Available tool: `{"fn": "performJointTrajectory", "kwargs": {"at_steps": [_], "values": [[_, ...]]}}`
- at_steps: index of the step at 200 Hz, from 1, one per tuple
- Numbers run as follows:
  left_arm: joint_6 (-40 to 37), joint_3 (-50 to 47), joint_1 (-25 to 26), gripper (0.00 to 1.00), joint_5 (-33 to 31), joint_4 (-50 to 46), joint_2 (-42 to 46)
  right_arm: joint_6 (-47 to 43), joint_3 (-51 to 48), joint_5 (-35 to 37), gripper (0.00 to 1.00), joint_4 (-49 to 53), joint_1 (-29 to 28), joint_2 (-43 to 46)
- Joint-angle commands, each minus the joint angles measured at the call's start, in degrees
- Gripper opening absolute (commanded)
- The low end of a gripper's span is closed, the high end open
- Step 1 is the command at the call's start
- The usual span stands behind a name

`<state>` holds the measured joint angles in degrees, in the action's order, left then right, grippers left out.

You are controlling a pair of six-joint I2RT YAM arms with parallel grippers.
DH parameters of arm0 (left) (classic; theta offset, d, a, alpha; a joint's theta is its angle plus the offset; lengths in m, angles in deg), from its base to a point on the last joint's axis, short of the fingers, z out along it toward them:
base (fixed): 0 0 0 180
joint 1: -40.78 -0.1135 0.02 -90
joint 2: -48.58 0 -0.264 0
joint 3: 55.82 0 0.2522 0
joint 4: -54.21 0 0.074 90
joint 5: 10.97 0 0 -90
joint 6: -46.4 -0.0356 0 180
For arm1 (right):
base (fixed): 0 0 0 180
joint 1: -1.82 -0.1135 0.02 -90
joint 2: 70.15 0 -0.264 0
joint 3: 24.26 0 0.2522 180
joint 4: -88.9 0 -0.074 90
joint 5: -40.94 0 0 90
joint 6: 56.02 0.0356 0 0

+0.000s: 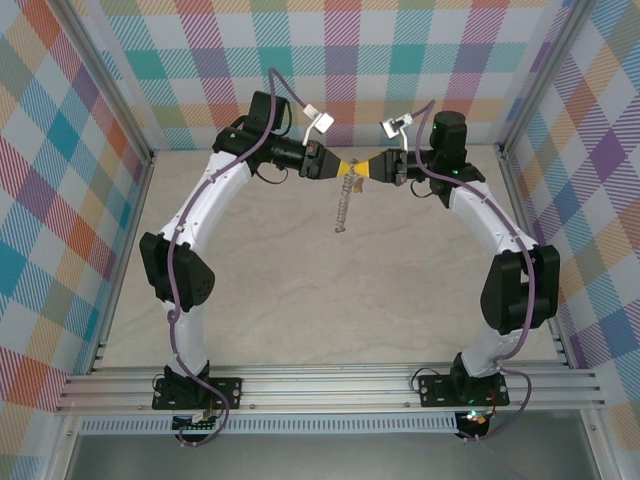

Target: Put the keys on the keyring

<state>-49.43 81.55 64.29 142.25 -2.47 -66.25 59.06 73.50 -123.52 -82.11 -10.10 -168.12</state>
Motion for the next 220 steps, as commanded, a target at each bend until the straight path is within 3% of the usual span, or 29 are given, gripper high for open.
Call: {"fn": "performJointTrajectory", "kwargs": {"at_steps": [1, 220], "values": [[0.6, 1.6, 0.1, 0.38, 1.5, 1.9, 0.1, 0.2, -0.4, -2.0, 0.0, -2.6, -0.2, -0.3], [0.5, 1.9, 2.0, 0.31, 1.6, 1.7, -1.5, 1.6, -1.1, -1.9, 0.0, -4.8, -0.4, -0.4]]}}
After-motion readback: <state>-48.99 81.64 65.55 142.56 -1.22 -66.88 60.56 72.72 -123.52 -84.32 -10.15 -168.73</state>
